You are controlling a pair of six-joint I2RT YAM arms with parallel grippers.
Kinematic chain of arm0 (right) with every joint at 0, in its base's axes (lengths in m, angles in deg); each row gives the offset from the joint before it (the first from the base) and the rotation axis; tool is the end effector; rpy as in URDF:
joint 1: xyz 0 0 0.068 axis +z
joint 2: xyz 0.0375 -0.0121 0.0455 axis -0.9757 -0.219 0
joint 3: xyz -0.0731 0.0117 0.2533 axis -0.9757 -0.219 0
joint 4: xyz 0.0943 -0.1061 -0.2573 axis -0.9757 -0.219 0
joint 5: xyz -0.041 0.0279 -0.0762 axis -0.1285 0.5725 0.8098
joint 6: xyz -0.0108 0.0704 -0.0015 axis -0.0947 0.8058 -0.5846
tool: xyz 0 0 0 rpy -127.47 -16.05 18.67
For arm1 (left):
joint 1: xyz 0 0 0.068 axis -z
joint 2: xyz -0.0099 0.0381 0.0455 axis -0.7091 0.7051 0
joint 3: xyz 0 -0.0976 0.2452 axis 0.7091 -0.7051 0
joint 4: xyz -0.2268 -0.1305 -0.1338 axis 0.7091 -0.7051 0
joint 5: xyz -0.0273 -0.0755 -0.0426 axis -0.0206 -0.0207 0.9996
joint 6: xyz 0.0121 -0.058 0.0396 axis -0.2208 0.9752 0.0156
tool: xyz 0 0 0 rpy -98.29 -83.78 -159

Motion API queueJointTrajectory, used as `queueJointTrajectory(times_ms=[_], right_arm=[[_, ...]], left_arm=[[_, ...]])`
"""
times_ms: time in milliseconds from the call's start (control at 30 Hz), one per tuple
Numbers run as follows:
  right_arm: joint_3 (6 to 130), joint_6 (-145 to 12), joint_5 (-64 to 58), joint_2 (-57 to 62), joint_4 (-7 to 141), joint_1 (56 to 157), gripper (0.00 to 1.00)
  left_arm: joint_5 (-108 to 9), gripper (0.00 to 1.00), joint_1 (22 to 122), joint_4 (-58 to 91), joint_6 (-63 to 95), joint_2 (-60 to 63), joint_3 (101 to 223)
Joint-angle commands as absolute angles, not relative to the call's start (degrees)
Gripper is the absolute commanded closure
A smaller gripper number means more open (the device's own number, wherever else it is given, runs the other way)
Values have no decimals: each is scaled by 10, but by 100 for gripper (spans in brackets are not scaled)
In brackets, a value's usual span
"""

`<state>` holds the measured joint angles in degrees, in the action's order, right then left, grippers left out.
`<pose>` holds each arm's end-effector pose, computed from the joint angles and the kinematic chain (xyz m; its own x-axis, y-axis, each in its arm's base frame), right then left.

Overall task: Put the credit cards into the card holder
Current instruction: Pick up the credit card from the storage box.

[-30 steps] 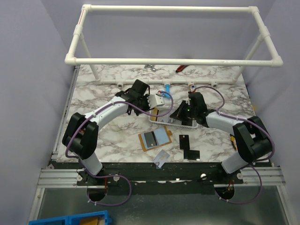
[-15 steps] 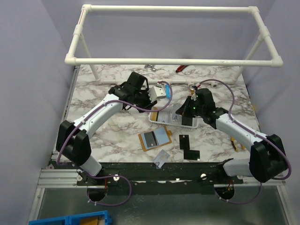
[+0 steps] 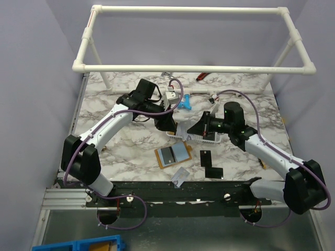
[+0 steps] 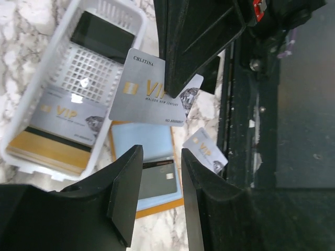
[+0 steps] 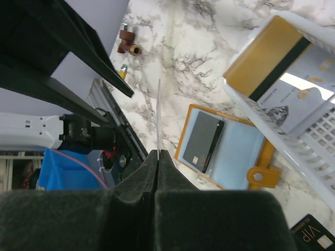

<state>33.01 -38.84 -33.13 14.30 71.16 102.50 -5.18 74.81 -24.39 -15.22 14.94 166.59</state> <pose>0.2677 0.1655 0.2170 -0.7984 0.1213 -0.5898 -0.4653 0.4975 0.7321 0.2995 -0.2239 0.2807 -0.3846 0.4586 -0.8011 0.9212 0.1355 -0.3648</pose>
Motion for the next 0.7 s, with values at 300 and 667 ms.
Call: queueJointTrajectory(times_ms=[300,667], right_arm=[[330,-365,-464,130,804,1026,99],[347,-407,-443,144,724,1027,99]], left_arm=[[144,63,741,-142,1,169,1634],[128,64,707,-88,45,146,1595]])
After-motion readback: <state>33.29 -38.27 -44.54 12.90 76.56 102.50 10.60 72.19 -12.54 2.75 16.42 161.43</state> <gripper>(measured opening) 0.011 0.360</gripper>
